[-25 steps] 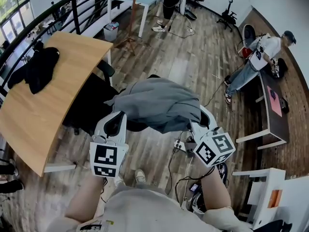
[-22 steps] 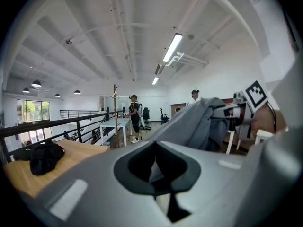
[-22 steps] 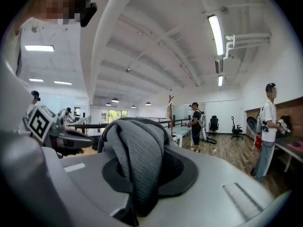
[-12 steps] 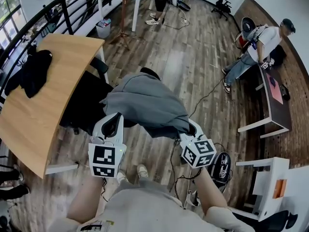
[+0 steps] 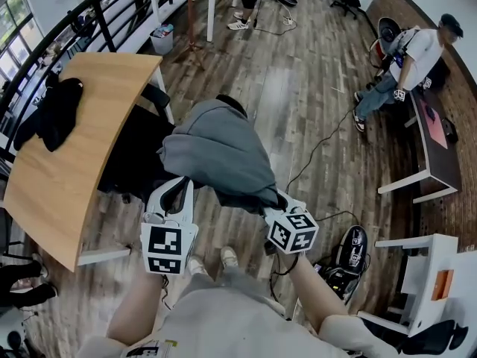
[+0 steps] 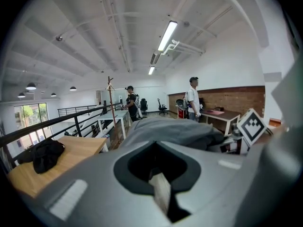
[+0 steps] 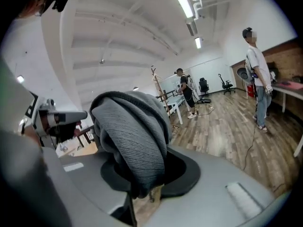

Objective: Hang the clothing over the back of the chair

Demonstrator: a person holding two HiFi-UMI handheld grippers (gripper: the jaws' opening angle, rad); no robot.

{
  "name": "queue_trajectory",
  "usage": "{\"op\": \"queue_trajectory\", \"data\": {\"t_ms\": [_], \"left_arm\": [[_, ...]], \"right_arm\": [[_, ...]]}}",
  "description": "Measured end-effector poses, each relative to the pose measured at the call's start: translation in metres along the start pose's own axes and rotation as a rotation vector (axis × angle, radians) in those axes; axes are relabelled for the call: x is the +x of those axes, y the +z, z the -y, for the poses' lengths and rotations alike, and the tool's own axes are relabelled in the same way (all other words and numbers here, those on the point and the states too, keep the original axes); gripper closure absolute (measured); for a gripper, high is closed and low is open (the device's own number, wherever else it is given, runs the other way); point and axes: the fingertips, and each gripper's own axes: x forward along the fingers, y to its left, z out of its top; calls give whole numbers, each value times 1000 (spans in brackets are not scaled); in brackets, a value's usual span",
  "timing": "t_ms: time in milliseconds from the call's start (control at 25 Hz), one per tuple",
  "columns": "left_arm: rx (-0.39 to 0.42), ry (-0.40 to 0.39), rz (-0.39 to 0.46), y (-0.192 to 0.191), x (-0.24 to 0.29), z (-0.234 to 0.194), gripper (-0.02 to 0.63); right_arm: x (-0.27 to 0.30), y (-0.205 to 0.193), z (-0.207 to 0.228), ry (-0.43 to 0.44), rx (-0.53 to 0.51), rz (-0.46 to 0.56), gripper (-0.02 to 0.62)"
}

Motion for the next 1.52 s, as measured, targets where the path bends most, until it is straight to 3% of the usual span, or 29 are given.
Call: {"op": "queue_trajectory", "data": {"t_ms": [120, 200, 560, 720, 960, 1320, 1480, 1520], "left_arm": [[-1, 5, -14, -6, 1, -5, 604], [-5, 12, -19, -8, 0, -5, 604], [-10, 14, -17, -5, -4, 6, 604], [-14, 12, -5, -2, -10, 4, 604], [-19, 3, 12, 3, -23, 5, 604], [-5, -5, 61, 25, -46, 6, 604], [-3, 1, 107, 43, -63, 0, 604], [-3, 2, 121, 48, -67, -1, 604]], "right_arm": [[6, 2, -8, 70, 95, 14, 451], [3, 4, -8, 71, 71, 9, 440], [-19, 16, -23, 100, 18, -13, 273], [-34, 33, -33, 110, 75, 24, 217], [-58, 65, -43, 58, -22, 95, 155], [-79, 98, -67, 126, 14, 188, 178], [-88, 105, -88, 164, -21, 208, 262], [-91, 108, -94, 183, -38, 217, 313]]}}
